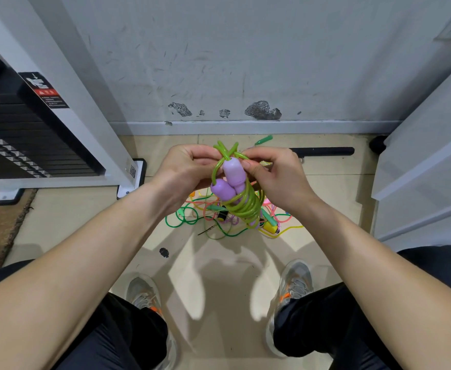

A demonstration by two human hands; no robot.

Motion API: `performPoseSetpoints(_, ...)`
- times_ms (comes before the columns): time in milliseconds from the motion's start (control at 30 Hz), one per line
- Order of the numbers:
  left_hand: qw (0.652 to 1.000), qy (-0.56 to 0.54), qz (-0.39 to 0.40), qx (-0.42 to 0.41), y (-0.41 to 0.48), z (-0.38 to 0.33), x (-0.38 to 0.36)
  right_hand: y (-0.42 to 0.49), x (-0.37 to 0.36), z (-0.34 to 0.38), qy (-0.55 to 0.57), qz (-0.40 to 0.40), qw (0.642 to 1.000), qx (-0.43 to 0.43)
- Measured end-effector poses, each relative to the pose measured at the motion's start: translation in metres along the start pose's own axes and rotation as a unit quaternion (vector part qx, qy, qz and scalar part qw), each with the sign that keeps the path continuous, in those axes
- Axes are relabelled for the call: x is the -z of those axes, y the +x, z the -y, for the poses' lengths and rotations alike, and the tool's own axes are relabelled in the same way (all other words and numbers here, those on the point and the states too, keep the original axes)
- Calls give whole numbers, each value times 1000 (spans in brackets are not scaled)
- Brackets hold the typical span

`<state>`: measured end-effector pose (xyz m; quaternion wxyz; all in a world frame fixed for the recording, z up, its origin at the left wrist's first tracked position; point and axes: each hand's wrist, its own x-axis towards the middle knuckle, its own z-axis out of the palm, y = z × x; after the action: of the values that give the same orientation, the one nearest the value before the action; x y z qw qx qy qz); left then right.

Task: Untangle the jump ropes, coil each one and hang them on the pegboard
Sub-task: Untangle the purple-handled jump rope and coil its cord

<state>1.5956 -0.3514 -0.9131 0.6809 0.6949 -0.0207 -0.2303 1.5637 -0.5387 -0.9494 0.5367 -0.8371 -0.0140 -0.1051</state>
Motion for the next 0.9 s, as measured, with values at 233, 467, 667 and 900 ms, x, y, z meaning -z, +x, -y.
performPoseSetpoints(233,996,78,-38,-35,1,2,-3,-1,0,-6,-64,21,998,20)
performPoseSetpoints(467,994,72,-67,-57,-1,7,-9,1,0,-6,-58,47,997,7)
performPoseSetpoints(667,996,25,-60,-58,1,6,-10,-2,-1,-6,-82,83,993,18)
performPoseSetpoints(900,996,60,-6,-68,0,4,-7,-3,0,1,-59,96,994,3)
